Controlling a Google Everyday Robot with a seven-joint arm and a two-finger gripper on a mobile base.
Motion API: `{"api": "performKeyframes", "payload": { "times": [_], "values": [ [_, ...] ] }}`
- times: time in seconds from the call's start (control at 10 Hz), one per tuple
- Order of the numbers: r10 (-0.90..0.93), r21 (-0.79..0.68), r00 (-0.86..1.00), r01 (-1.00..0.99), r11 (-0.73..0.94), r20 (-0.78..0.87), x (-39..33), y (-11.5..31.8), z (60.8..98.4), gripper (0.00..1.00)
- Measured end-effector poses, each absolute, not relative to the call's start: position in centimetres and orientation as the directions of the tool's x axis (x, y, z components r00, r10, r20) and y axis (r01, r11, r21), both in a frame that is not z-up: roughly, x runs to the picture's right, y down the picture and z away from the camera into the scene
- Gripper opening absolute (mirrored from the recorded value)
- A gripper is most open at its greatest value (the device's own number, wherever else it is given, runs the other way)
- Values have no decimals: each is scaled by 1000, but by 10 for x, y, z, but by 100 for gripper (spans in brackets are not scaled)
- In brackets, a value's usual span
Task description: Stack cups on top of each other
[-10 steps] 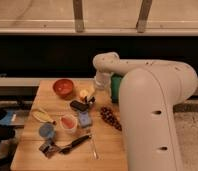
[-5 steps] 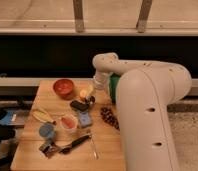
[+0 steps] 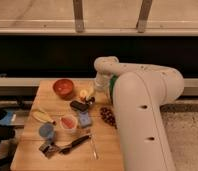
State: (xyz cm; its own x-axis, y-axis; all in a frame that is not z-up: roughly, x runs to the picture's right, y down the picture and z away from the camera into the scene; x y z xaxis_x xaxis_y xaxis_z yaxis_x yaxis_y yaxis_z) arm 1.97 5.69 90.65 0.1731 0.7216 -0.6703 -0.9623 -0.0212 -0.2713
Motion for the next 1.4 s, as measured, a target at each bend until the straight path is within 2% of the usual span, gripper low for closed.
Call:
{"api": "performKeyframes", "payload": {
  "times": [0.1,0.2,0.7,0.9,1.0,1.4],
  "values": [
    [719,-264,160,-964,-35,-677,22,60,909,79],
    [717,-257,146,-965,-48,-682,25,62,911,73],
    [725,-255,119,-964,-81,-679,24,65,919,21],
    [722,-259,120,-962,-85,-681,23,67,919,4],
    [721,-263,123,-961,-85,-682,22,69,919,0],
    [729,-281,161,-959,-45,-666,9,58,908,0]
  ]
}}
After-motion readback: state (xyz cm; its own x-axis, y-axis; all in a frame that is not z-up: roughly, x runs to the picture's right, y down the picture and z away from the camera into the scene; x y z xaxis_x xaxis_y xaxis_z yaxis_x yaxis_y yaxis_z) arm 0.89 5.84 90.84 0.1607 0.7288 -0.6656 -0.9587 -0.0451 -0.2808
